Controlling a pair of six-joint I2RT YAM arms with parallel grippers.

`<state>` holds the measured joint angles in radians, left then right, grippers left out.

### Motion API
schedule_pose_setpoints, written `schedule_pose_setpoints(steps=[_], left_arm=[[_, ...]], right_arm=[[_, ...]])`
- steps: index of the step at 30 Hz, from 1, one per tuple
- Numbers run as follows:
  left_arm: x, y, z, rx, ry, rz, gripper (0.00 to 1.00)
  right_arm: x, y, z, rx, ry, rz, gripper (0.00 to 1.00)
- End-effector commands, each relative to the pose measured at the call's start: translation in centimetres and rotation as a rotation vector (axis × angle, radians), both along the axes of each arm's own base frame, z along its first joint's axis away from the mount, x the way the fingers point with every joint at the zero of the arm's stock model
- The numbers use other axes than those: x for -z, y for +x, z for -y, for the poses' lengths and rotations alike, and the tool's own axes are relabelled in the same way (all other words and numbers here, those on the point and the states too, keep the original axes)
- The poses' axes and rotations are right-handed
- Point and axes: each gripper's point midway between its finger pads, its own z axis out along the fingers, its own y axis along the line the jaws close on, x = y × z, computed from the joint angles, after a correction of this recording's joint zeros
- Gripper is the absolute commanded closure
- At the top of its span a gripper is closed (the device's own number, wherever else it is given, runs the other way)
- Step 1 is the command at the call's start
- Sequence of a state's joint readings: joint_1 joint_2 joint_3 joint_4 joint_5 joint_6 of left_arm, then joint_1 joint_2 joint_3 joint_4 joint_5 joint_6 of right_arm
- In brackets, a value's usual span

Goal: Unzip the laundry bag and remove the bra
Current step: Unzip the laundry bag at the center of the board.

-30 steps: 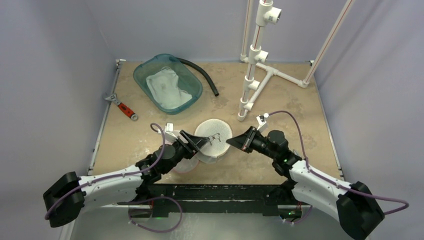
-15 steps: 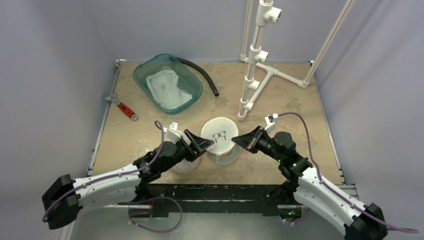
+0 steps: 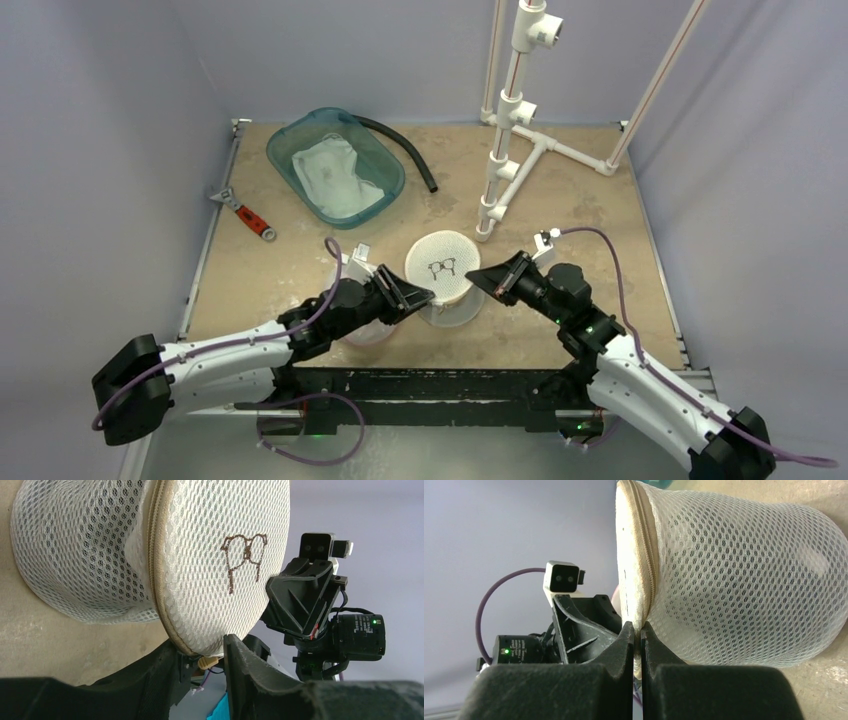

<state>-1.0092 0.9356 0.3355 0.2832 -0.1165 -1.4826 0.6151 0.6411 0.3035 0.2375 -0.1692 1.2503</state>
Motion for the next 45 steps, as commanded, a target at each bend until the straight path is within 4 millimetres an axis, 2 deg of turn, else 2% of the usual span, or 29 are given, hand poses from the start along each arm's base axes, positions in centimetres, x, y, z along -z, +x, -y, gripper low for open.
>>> schedule_pose_setpoints(steps=[1, 6, 9, 12, 15, 17, 21, 25, 27, 30, 32, 34, 37, 40, 43, 45], left_arm=[[-2.1, 0.8, 0.9, -0.016, -0.045, 0.033, 0.63], [-1.4, 1.3, 1.3, -0.017, -0.011, 0.036, 0.52], [-1.4, 1.5, 0.9, -0.032, 0.016, 0.053, 0.48], [-1.8, 1.6, 0.2, -0.04, 0.057, 0.082, 0.39], [-3.3, 1.9, -1.2, -0.046, 0.178, 0.157, 0.31], [-4.0, 1.9, -3.4, -0.051, 0.315, 0.217, 0.27], [-7.9, 2.5, -7.2, -0.054, 0.512, 0.454, 0.2], [-10.6, 2.5, -8.8, 0.042, 0.701, 0.669, 0.18], [-10.8, 2.3, -8.8, 0.119, 0.763, 0.745, 0.18], [-9.7, 1.7, -8.0, 0.242, 0.821, 0.799, 0.18], [-8.9, 1.3, -6.8, 0.306, 0.807, 0.785, 0.19], [-8.5, 1.1, -5.2, 0.316, 0.74, 0.73, 0.2], [-7.2, 1.3, -3.1, 0.268, 0.642, 0.55, 0.21], [-7.1, 0.3, -0.3, 0.264, 0.452, 0.406, 0.24], [-6.9, -0.4, 0.5, 0.19, 0.241, 0.283, 0.25], [-6.1, -0.6, 0.2, 0.125, 0.14, 0.19, 0.27]], right_arm=[[-1.9, 0.6, -0.5, -0.003, 0.021, 0.048, 1.0], [-2.5, 0.5, -0.6, -0.027, -0.012, 0.066, 1.0], [-3.0, 0.2, -0.5, -0.033, -0.018, 0.068, 1.0], [-2.6, -0.4, -0.7, -0.065, -0.037, 0.034, 1.0], [-3.0, -0.5, -0.4, -0.06, -0.067, 0.024, 1.0], [-3.3, -0.6, -0.3, -0.074, -0.099, 0.028, 1.0], [-3.4, -1.1, -0.6, -0.125, -0.141, 0.021, 1.0], [-3.4, -1.2, -0.3, -0.151, -0.185, 0.015, 1.0], [-3.3, -1.0, 0.2, -0.151, -0.209, 0.015, 1.0], [-2.8, -0.5, 1.1, -0.168, -0.219, 0.004, 1.0], [-2.2, -0.2, 1.7, -0.175, -0.204, -0.016, 1.0], [-2.0, 0.0, 1.9, -0.187, -0.186, -0.014, 1.0], [-1.7, -0.1, 1.7, -0.211, -0.172, -0.009, 1.0], [-1.5, -0.3, 1.5, -0.224, -0.159, -0.004, 1.0], [-1.8, -0.4, 1.4, -0.22, -0.137, 0.015, 1.0], [-2.0, -0.4, 1.4, -0.212, -0.122, 0.029, 1.0]])
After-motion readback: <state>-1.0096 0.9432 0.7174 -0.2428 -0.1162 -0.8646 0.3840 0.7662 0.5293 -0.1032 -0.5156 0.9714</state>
